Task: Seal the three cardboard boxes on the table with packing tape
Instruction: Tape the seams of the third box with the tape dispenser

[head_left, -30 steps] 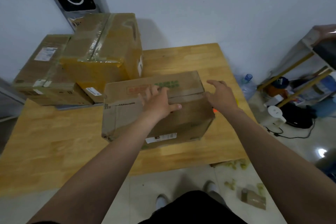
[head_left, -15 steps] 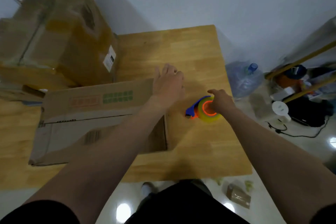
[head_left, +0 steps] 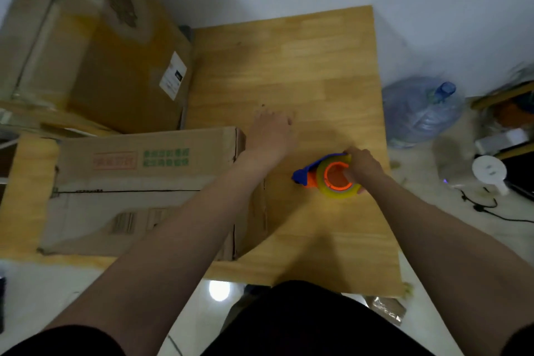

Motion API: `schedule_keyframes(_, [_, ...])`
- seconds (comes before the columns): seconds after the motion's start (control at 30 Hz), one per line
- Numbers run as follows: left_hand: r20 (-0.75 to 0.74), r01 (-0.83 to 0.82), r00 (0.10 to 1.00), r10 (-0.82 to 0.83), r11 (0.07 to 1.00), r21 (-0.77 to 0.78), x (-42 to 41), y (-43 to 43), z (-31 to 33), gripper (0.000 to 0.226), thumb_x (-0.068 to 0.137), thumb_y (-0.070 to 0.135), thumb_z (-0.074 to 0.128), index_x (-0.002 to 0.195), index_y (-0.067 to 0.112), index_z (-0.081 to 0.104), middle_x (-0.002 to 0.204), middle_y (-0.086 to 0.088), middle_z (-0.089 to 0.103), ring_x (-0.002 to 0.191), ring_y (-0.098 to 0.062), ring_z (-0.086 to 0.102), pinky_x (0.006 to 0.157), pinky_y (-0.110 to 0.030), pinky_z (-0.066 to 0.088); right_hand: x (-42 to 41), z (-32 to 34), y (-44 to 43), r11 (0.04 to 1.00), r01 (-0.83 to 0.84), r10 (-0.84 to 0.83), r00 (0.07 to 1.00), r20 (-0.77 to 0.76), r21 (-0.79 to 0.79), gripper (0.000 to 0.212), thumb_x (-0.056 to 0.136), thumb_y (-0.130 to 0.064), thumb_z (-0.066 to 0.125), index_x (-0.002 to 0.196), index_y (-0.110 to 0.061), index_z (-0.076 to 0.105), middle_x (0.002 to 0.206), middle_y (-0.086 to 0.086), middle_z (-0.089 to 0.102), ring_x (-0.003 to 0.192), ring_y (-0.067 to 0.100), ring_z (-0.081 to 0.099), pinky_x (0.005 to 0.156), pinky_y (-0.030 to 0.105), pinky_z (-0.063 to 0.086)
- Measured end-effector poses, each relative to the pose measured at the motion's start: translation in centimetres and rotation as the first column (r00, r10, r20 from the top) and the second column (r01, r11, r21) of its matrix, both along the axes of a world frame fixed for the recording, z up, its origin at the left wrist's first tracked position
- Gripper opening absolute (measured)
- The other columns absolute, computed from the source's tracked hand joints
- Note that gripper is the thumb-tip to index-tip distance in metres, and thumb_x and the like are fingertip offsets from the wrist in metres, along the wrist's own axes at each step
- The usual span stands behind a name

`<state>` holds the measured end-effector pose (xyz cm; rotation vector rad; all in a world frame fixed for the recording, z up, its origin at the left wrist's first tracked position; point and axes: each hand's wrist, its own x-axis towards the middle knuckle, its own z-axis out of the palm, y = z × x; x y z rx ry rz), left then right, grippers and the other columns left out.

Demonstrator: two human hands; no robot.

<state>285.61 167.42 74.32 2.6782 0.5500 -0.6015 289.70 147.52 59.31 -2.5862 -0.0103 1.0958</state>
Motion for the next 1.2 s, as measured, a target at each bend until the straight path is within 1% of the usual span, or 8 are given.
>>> schedule_keyframes(0.07, [0.058, -0.138, 0.987, 0.15, 0.974, -0.177, 0.5, 0.0, 0.6, 0.031, 0.099, 0.022, 0.053, 0.129, 0.021, 0.063, 0.132, 0.001, 0.059, 0.117, -0.019, 0.056, 0.091, -0.032, 0.046, 0.2, 1.3, 0.0, 0.997, 0.057, -0.059, 0.997, 0.042, 0.05, 0.049, 0.086, -0.007, 0.057, 0.131, -0.026, 0.049, 0.122, 0.015, 0.04, 0.091, 0.049, 0.061, 0.045, 0.041, 0.057])
schedule_keyframes(0.13, [0.102, -0.239, 0.954, 0.281, 0.923, -0.302, 1.0, 0.2, 1.4, 0.027, 0.097, 0.02, 0.054, 0.122, 0.024, 0.065, 0.116, 0.006, 0.063, 0.1, -0.015, 0.061, 0.083, -0.033, 0.052, 0.6, 3.0, 0.2, 0.98, 0.149, -0.158, 0.986, 0.061, 0.13, 0.046, 0.084, -0.002, 0.058, 0.121, -0.025, 0.044, 0.115, 0.013, 0.038, 0.089, 0.049, 0.06, 0.035, 0.035, 0.051])
schedule_keyframes(0.27, [0.251, -0.341, 0.836, 0.488, 0.82, -0.46, 1.1, 2.1, 4.2, 0.022, 0.093, 0.018, 0.059, 0.114, 0.024, 0.062, 0.091, 0.011, 0.058, 0.085, -0.017, 0.063, 0.075, -0.032, 0.052, 1.4, 7.4, 1.4, 0.851, 0.345, -0.362, 0.932, -0.035, 0.397, 0.062, 0.084, 0.009, 0.056, 0.126, -0.03, 0.033, 0.119, 0.013, 0.045, 0.096, 0.043, 0.059, 0.045, 0.05, 0.058])
schedule_keyframes(0.4, [0.286, -0.396, 0.749, 0.597, 0.751, -0.528, -0.5, 5.4, 7.5, 0.022, 0.1, 0.02, 0.056, 0.121, 0.021, 0.061, 0.095, 0.012, 0.057, 0.075, -0.002, 0.055, 0.052, -0.015, 0.04, 0.8, 13.1, 3.3, 0.703, 0.347, -0.417, 0.908, -0.035, 0.621, 0.075, 0.083, 0.008, 0.047, 0.138, -0.043, 0.043, 0.12, 0.008, 0.053, 0.093, 0.038, 0.063, 0.051, 0.055, 0.06])
schedule_keyframes(0.57, [0.172, -0.471, 0.714, 0.679, 0.647, -0.599, -4.2, 9.7, 9.8, 0.012, 0.102, 0.029, 0.054, 0.099, 0.023, 0.064, 0.092, 0.005, 0.064, 0.08, -0.014, 0.06, 0.059, -0.026, 0.041, -1.8, 19.0, 7.5, 0.588, 0.27, -0.453, 0.891, 0.034, 0.762, 0.073, 0.077, 0.009, 0.044, 0.131, -0.04, 0.055, 0.121, -0.002, 0.055, 0.092, 0.031, 0.064, 0.047, 0.049, 0.059])
schedule_keyframes(0.73, [-0.134, -0.53, 0.73, 0.67, 0.432, -0.73, -9.0, 13.7, 12.2, 0.043, 0.102, 0.058, 0.045, 0.109, 0.022, 0.067, 0.096, 0.003, 0.068, 0.085, -0.018, 0.062, 0.067, -0.032, 0.042, -6.3, 23.5, 12.2, 0.501, 0.251, -0.486, 0.874, 0.029, 0.828, 0.069, 0.082, 0.01, 0.045, 0.125, -0.043, 0.054, 0.115, -0.008, 0.056, 0.093, 0.025, 0.062, 0.051, 0.056, 0.059])
schedule_keyframes(0.87, [-0.202, -0.476, 0.74, 0.642, 0.287, -0.832, -12.6, 17.4, 14.2, 0.05, 0.099, 0.066, 0.043, 0.105, 0.023, 0.068, 0.094, 0.004, 0.071, 0.088, -0.02, 0.064, 0.063, -0.031, 0.038, -10.3, 25.7, 16.2, 0.497, 0.195, -0.501, 0.86, 0.095, 0.846, 0.072, 0.078, 0.012, 0.045, 0.127, -0.041, 0.053, 0.115, -0.004, 0.057, 0.094, 0.026, 0.064, 0.05, 0.056, 0.059])
schedule_keyframes(1.2, [-0.126, -0.359, 0.797, 0.59, 0.296, -0.885, -19.5, 25.0, 16.5, 0.043, 0.099, 0.063, 0.048, 0.095, 0.026, 0.07, 0.09, 0.01, 0.074, 0.088, -0.017, 0.062, 0.069, -0.031, 0.038, -17.6, 28.0, 23.3, 0.539, 0.036, -0.503, 0.816, 0.287, 0.842, 0.07, 0.077, 0.014, 0.047, 0.126, -0.035, 0.055, 0.099, -0.011, 0.052, 0.085, 0.017, 0.064, 0.047, 0.049, 0.059])
